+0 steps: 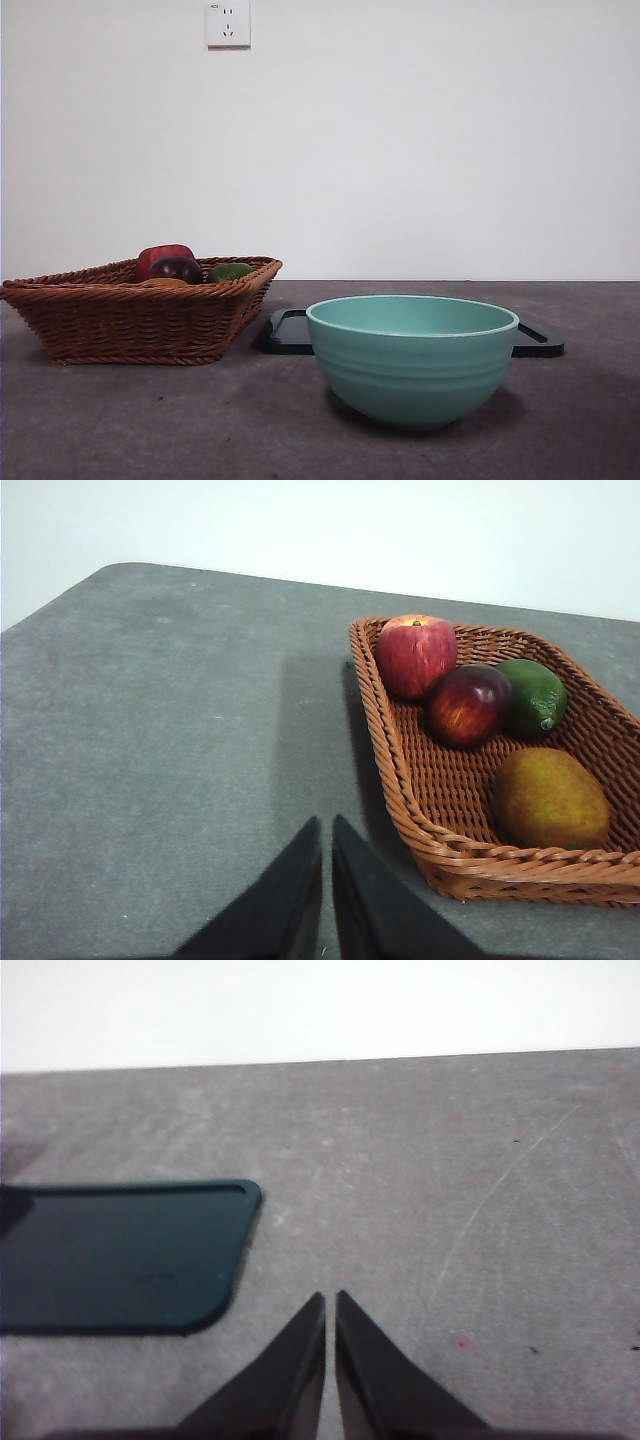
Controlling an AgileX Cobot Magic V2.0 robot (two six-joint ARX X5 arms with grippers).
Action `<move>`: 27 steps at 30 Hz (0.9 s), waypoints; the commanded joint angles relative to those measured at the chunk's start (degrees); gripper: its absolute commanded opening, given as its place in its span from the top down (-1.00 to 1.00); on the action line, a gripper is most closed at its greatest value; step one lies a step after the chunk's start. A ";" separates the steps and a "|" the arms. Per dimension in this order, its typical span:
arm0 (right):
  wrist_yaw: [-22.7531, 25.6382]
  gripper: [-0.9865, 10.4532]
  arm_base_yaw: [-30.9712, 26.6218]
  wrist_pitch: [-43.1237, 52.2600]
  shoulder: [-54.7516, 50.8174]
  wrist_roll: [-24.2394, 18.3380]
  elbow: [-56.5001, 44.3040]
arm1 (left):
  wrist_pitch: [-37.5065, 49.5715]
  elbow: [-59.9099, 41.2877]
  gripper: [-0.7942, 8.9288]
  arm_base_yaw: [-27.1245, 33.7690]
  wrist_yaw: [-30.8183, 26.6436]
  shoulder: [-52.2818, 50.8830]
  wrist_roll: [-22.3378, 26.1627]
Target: Pick up the wifruite, put it on the bowl, pick up the plate, put it on desk
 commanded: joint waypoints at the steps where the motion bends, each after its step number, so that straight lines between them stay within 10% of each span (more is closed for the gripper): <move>1: 1.49 0.81 -0.09 2.32 -0.15 4.94 0.61 | 2.29 0.22 0.81 -0.09 -0.28 -0.13 -2.34; 13: 0.79 0.81 -0.02 3.56 3.93 15.32 11.13 | 5.84 10.69 0.81 -0.09 -1.20 1.51 -8.28; 27: -11.63 0.81 0.07 -4.55 24.33 19.06 34.36 | -6.51 37.44 0.81 -0.96 2.14 20.26 -8.20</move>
